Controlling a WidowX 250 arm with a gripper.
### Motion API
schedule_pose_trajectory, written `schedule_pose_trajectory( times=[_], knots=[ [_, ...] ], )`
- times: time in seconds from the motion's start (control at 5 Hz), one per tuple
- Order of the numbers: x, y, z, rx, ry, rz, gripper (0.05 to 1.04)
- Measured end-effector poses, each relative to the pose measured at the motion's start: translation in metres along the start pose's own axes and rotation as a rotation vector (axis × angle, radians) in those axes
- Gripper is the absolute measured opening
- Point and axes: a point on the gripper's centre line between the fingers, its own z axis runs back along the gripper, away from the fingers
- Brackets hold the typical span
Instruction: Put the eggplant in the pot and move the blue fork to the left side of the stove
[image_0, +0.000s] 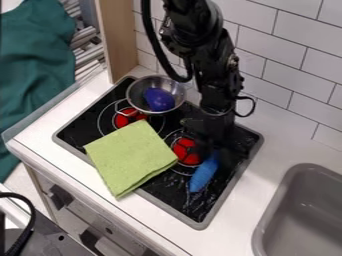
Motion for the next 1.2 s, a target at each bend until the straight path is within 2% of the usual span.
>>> schedule_pose_trajectory(
  times=[0.2, 0.4, 0.6, 0.8, 1.0, 1.2],
  knots=[
    [-0.004, -0.002, 0.013, 0.020, -0.019, -0.040, 0.324],
    [0.002, -0.004, 0.045, 0.080, -0.060, -0.090, 0.324],
    [0.007, 0.005, 0.075, 0.109, -0.112, -0.091, 0.324],
    [0.011, 0.037, 0.106, 0.127, -0.178, -0.018, 0.324],
    [-0.001, 0.088, 0.111, 0.135, -0.155, 0.101, 0.324],
    [-0.010, 0.136, 0.114, 0.121, -0.163, 0.151, 0.324]
  ],
)
